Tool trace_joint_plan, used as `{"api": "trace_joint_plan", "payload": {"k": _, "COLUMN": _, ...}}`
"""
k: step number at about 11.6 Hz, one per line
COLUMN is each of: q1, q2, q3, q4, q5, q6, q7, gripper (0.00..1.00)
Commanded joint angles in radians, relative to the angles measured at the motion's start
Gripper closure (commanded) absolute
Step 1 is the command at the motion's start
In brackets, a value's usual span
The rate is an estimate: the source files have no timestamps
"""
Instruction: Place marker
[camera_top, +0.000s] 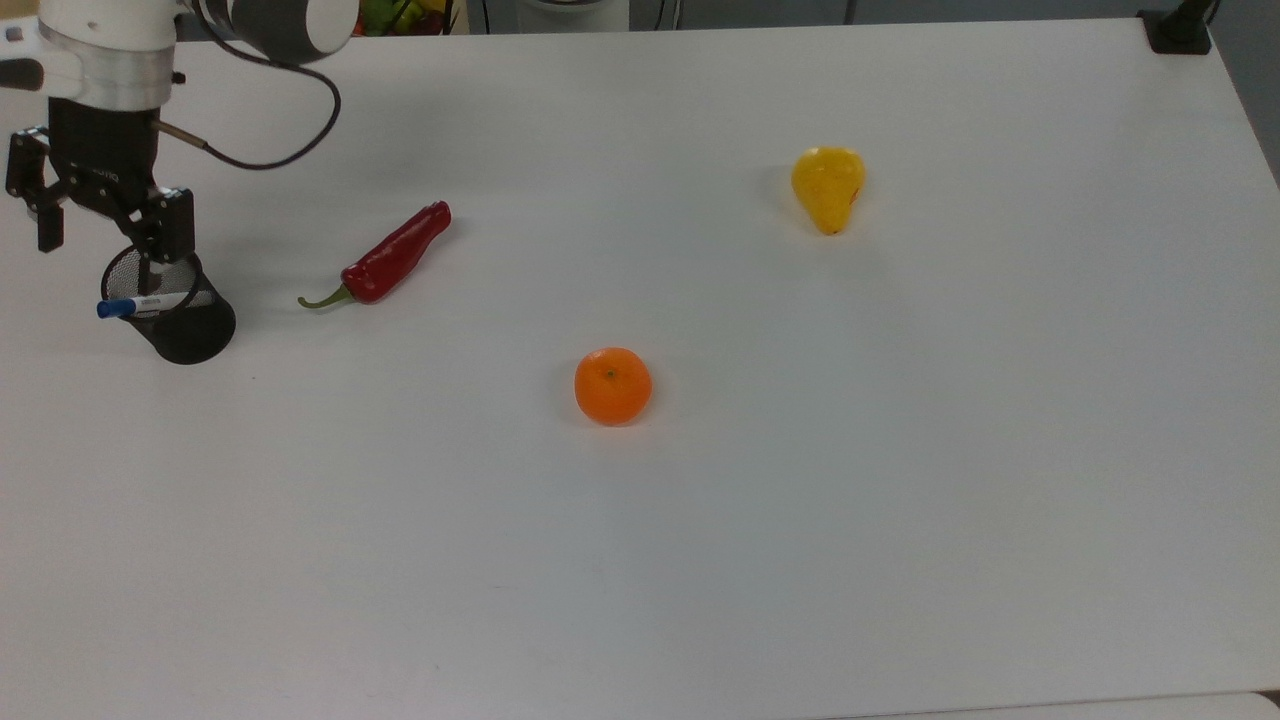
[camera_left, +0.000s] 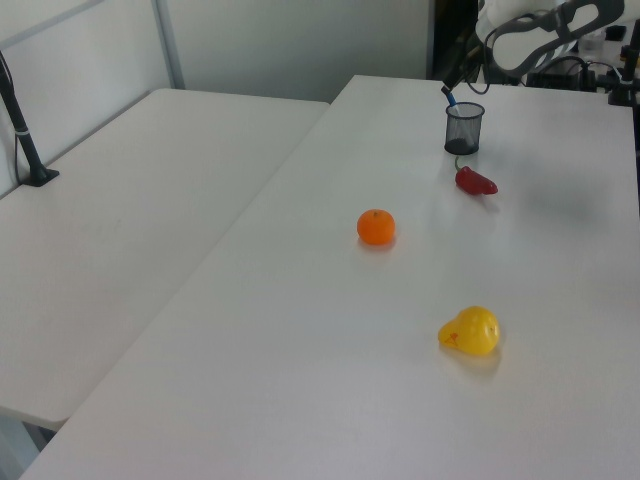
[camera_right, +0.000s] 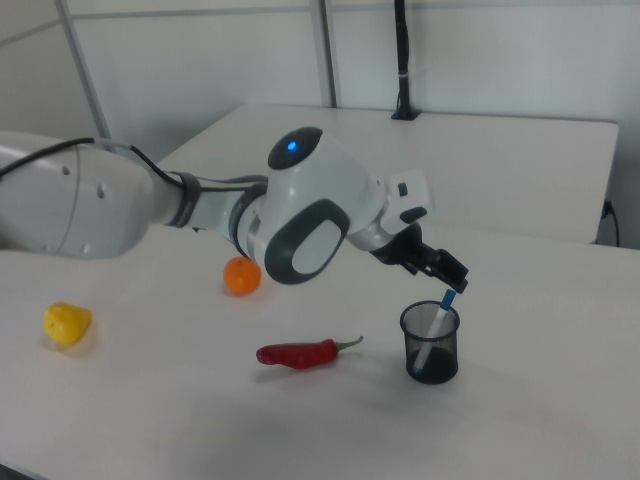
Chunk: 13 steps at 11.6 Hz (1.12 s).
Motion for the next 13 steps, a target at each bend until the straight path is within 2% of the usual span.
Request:
{"api": "trace_joint_plan", "payload": {"k": 1, "q1": -0.003, "q2": -0.157, "q3": -0.001, "q4": -0.004, "q5": 0.019, "q6": -0.258, "q7": -0.012, "gripper": 0.0}}
{"api": "trace_joint_plan", "payload": {"k": 4, "q1": -0.003, "q2": -0.27, "q3": 0.005, "q4": 0.057, "q5": 0.022, "q6": -0.611, "q7": 0.007, "gripper": 0.0}}
{"api": "trace_joint_plan", "payload": {"k": 6, "q1": -0.002, "q2": -0.306, "q3": 0.014, "q4": 0.134, "q5": 0.025, "q6": -0.795, "q7": 0.093, "gripper": 0.0}}
{"api": "trace_joint_plan", "payload": {"k": 8, "q1": 0.009, "q2": -0.323, "q3": 0.032, "q4": 0.245, "q5": 0.103, "q6": -1.021, "q7": 0.214, "gripper": 0.0}}
{"api": "trace_joint_plan", "payload": {"k": 9, "q1": 0.009, "q2": -0.323, "q3": 0.048, "q4": 0.285, "q5": 0.109, "q6": -1.079, "q7": 0.248, "gripper": 0.0}}
{"api": "trace_joint_plan", "payload": {"k": 11, "q1": 0.01, "q2": -0.334, "q3": 0.118, "q4": 0.35, "q5": 0.108, "q6": -1.187, "q7": 0.325, "gripper": 0.0}}
{"api": "trace_joint_plan", "payload": {"k": 13, "q1": 0.01, "q2": -0.341, "q3": 0.204, "q4": 0.35, "q5": 0.094, "q6": -1.198, "q7": 0.389, "gripper": 0.0}}
